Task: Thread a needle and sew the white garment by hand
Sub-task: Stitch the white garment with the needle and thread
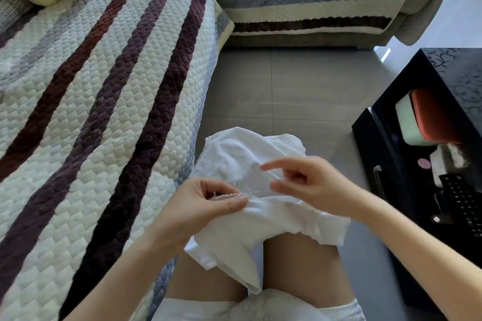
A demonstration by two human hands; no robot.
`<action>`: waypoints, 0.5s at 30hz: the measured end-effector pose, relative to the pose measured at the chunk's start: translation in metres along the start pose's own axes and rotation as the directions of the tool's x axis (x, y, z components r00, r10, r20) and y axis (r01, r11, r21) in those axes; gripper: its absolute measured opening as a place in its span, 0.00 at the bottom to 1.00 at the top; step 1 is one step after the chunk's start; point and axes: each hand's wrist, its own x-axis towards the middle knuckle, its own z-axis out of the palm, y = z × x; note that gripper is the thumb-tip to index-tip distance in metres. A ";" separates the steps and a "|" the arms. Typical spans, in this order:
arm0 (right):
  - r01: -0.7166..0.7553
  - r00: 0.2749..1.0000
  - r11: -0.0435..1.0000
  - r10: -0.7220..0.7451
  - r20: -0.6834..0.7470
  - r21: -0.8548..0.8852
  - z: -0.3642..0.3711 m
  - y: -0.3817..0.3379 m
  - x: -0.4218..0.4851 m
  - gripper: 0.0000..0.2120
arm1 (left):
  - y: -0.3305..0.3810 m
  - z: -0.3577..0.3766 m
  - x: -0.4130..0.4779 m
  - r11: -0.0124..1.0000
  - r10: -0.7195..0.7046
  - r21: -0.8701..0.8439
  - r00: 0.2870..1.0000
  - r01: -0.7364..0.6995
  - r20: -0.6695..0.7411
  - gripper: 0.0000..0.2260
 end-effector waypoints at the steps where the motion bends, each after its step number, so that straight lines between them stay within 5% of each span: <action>1: -0.005 0.999 0.999 0.007 0.048 -0.034 0.007 -0.003 0.000 0.06 | 0.001 0.001 -0.001 1.000 0.010 0.002 1.000 -0.010 0.007 0.08; 6: -0.027 0.995 0.998 0.021 0.099 0.060 0.007 -0.015 0.002 0.06 | 0.006 0.003 -0.004 0.999 0.036 0.033 0.999 -0.036 0.022 0.04; 11: 0.085 0.989 0.918 -0.029 -0.148 0.388 -0.019 -0.042 0.001 0.13 | 0.005 0.002 -0.005 0.994 0.056 0.097 0.998 -0.060 0.041 0.05; 15: 0.172 0.961 0.923 -0.079 -0.267 0.344 -0.033 -0.056 0.004 0.15 | 0.004 0.003 -0.006 0.989 0.086 0.112 0.995 -0.092 0.057 0.04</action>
